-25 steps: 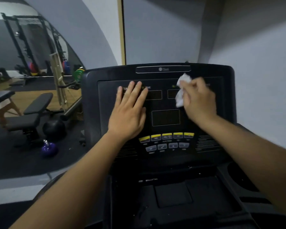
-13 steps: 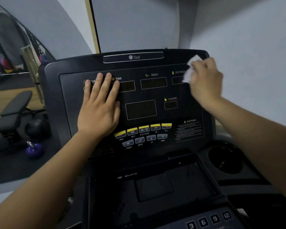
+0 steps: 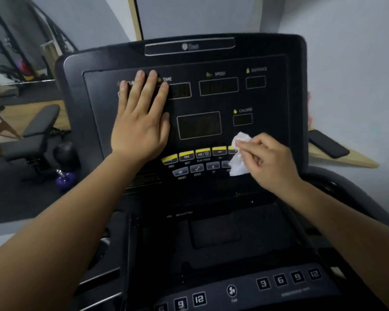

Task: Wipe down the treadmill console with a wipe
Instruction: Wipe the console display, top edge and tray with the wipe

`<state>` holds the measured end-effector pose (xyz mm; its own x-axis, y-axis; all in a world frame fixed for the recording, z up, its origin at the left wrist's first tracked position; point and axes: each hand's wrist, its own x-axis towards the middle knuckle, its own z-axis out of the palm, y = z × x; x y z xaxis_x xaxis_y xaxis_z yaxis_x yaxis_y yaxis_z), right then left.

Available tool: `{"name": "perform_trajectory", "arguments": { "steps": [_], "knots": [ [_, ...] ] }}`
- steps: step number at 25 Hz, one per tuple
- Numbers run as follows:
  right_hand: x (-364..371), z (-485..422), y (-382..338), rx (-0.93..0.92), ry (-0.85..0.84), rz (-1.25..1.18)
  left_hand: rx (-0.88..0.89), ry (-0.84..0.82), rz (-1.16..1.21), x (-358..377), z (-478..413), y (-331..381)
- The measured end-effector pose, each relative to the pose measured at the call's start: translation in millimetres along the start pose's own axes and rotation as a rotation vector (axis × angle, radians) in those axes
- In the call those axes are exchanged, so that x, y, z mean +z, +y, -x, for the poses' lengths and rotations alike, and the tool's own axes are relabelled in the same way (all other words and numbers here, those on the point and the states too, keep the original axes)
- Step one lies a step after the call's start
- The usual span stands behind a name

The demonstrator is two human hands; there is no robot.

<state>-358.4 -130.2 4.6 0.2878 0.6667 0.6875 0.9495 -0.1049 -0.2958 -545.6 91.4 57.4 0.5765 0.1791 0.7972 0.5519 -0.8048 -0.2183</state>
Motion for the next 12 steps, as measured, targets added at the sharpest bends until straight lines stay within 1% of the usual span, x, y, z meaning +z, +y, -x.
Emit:
{"name": "perform_trajectory", "arguments": {
  "steps": [1, 2, 7, 9, 11, 12],
  "knots": [
    [2.9, 1.4, -7.4, -0.01, -0.015, -0.017, -0.003, -0.003, -0.005, 0.0, -0.3, 1.1],
    [9.7, 3.3, -20.6, -0.049, -0.067, -0.031, -0.006, -0.004, -0.008, 0.0, -0.8, 1.8],
    [61.8, 5.3, -112.5, -0.224, -0.476, -0.089, 0.0, 0.0, 0.005, 0.3, -0.6, 0.2],
    [65.3, 5.2, -119.8, -0.22, -0.535, -0.152, 0.006, 0.0, 0.015, 0.3, 0.5, -1.0],
    [51.6, 11.2, -97.3, -0.143, -0.534, -0.202, 0.004, 0.0, 0.023, -0.1, 0.6, 0.3],
    [38.2, 16.8, -80.5, -0.094, -0.516, -0.182, 0.001, -0.003, 0.019, -0.1, 0.2, 0.7]
  ]
}}
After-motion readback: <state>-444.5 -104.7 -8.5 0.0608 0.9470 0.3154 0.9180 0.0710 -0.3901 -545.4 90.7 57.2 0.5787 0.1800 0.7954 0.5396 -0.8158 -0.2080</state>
